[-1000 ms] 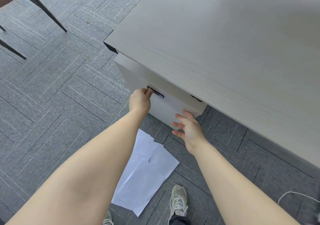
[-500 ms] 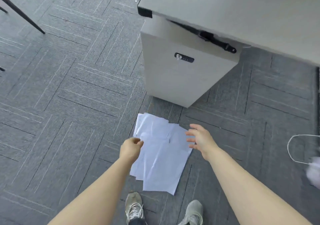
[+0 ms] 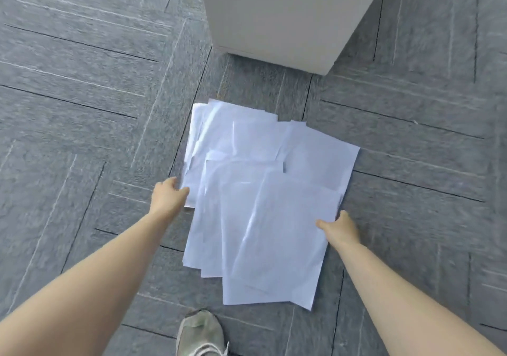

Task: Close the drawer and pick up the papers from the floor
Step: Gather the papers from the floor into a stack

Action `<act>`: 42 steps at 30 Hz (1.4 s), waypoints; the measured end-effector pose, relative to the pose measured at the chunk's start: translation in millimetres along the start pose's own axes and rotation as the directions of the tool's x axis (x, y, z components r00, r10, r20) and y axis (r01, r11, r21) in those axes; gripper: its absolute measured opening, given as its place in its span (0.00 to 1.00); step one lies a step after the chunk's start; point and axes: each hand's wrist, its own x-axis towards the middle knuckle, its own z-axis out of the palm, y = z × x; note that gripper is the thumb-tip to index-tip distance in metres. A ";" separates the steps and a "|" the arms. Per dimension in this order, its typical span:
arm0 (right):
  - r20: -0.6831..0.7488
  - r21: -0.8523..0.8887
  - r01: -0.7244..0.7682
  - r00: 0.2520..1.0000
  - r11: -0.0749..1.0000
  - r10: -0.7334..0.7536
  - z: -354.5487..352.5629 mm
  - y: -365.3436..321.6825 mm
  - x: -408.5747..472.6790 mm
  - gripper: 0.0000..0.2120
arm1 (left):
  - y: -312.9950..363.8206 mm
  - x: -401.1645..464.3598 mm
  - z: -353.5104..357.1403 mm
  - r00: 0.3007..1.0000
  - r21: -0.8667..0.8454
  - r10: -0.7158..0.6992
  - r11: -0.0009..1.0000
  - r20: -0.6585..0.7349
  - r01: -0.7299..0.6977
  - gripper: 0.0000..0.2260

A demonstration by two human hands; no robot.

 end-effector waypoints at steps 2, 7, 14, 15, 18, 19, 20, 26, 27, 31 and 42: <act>-0.144 0.000 -0.045 0.989 0.999 0.044 19.2 11.0 29.1 0.31 | -6.9 30.4 18.4 0.997 0.054 0.015 0.998 -0.071 -0.011 0.21; -0.317 0.082 0.012 0.948 0.997 0.014 57.3 10.8 53.5 0.30 | -2.6 46.5 47.7 0.983 -0.007 0.076 0.997 -0.164 -0.078 0.28; -0.126 0.200 0.197 0.977 0.960 -0.174 90.7 -22.3 38.7 0.23 | 11.0 5.5 84.8 0.986 -0.271 0.140 0.956 0.086 -0.112 0.21; -0.132 0.187 0.206 0.974 0.961 -0.183 87.8 -21.3 39.7 0.23 | 5.3 4.3 87.0 0.978 -0.307 0.152 0.946 0.142 -0.103 0.22; -0.245 0.097 0.196 0.955 0.976 -0.167 76.8 -13.7 43.6 0.23 | -3.0 -0.7 94.7 0.954 -0.443 0.185 0.894 0.234 -0.065 0.25; -0.253 0.114 0.200 0.953 0.973 -0.166 75.8 -13.9 42.8 0.23 | -1.1 -2.8 98.1 0.946 -0.480 0.208 0.875 0.248 -0.067 0.25; -0.231 0.152 0.210 0.958 0.966 -0.172 76.9 -16.2 42.0 0.22 | 3.6 -5.4 100.8 0.937 -0.502 0.223 0.863 0.268 -0.061 0.26; 0.045 0.413 0.195 0.971 0.890 -0.233 79.2 -22.5 38.8 0.09 | 17.6 -8.7 97.6 0.945 -0.504 0.205 0.862 0.256 -0.051 0.17; 0.087 0.455 0.192 0.962 0.869 -0.257 74.0 -23.6 36.4 0.15 | 19.4 -10.6 88.4 0.951 -0.523 0.200 0.851 0.236 -0.049 0.14; 0.293 0.642 0.070 0.898 0.764 -0.329 34.8 -48.3 -5.3 0.29 | 38.3 -41.1 25.3 0.958 -0.600 0.209 0.798 0.196 -0.051 0.12; 0.096 0.605 0.415 0.809 0.679 -0.580 -195.3 -229.9 -313.6 0.05 | 189.7 -268.7 -259.2 0.939 -0.732 0.344 0.636 -0.013 -0.243 0.09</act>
